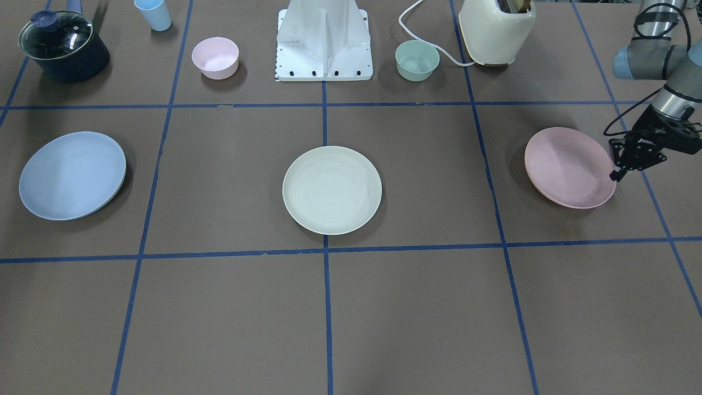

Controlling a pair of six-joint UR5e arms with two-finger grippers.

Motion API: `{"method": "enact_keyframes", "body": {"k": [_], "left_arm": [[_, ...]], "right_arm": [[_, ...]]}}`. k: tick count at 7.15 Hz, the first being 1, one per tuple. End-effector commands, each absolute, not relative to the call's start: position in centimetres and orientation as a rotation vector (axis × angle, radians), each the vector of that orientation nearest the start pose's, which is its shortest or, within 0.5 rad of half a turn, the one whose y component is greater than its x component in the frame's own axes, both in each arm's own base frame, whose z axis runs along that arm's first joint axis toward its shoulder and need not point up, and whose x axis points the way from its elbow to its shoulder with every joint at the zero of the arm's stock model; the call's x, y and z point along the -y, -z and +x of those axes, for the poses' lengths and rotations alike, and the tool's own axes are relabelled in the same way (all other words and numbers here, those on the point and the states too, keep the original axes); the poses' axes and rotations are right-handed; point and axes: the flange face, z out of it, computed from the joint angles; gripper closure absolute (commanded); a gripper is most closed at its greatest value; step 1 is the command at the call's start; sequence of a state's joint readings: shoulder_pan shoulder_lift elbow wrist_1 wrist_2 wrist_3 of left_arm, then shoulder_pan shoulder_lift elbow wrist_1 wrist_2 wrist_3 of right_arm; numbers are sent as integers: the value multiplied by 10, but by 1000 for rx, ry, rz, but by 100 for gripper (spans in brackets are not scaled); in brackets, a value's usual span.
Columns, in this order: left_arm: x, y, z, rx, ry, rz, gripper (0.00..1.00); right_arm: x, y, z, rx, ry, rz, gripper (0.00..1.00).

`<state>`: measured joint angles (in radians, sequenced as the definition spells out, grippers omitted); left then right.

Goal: Stack three plates with pink and blue
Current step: 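Lower the left gripper to the rim of the pink plate and grasp it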

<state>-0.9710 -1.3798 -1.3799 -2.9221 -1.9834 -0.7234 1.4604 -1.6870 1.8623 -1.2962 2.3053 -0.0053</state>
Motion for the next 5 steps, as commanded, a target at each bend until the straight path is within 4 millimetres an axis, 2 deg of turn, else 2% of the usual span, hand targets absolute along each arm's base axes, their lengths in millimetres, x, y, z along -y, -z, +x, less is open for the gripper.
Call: {"method": "enact_keyframes", "body": {"k": [1,2,3,4,5], "left_arm": [[398,-679,160,-910,-94,532,100],[397,-653,167,-982,-144,514,100],[393,-634,165,-1054,-187,475,100],[408,-604,162,-1060,-173,489,100],[426,-545,172,-1051,-160,467,100]], "right_arm": [[464,-539,16,745,274,392,0],[464,-539,15,745,274,392,0],[464,-539,15,745,274,392,0],[464,-539,15,745,274,392,0],[464,-539,15,745,274,392,0]]}}
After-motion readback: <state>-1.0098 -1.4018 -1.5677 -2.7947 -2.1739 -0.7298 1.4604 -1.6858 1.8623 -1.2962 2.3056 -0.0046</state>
